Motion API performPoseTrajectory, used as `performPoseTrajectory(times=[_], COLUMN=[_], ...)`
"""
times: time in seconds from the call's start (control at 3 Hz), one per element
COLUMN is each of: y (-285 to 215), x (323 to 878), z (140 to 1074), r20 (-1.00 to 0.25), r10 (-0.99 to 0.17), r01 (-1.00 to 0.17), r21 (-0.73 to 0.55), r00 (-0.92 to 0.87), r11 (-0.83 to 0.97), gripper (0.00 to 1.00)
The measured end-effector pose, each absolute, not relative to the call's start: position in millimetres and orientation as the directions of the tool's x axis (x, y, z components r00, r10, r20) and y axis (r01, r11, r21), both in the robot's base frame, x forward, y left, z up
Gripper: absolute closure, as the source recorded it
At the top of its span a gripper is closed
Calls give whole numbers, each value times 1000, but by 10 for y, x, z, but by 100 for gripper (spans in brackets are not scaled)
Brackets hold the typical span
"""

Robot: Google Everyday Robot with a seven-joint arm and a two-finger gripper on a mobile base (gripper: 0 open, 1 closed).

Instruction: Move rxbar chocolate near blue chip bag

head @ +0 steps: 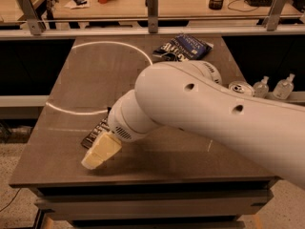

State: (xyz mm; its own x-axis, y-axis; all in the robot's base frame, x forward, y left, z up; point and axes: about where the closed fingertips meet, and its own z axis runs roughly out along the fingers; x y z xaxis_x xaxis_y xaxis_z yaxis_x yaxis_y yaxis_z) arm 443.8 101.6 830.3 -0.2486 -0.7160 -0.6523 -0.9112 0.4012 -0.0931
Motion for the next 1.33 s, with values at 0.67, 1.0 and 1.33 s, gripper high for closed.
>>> performPoseTrajectory(times=[0.67,1.0,1.33], y=[1205,1247,1251], x=[4511,4523,4525], z=[8173,8158,8166], r20=[-659,-670,-672], r10=[-704,-699,-697], r01=[-909,-914,-914], r21=[-74,-73,-72], r00=[-264,-252,-250], r11=[409,399,398], gripper=[16,39,63])
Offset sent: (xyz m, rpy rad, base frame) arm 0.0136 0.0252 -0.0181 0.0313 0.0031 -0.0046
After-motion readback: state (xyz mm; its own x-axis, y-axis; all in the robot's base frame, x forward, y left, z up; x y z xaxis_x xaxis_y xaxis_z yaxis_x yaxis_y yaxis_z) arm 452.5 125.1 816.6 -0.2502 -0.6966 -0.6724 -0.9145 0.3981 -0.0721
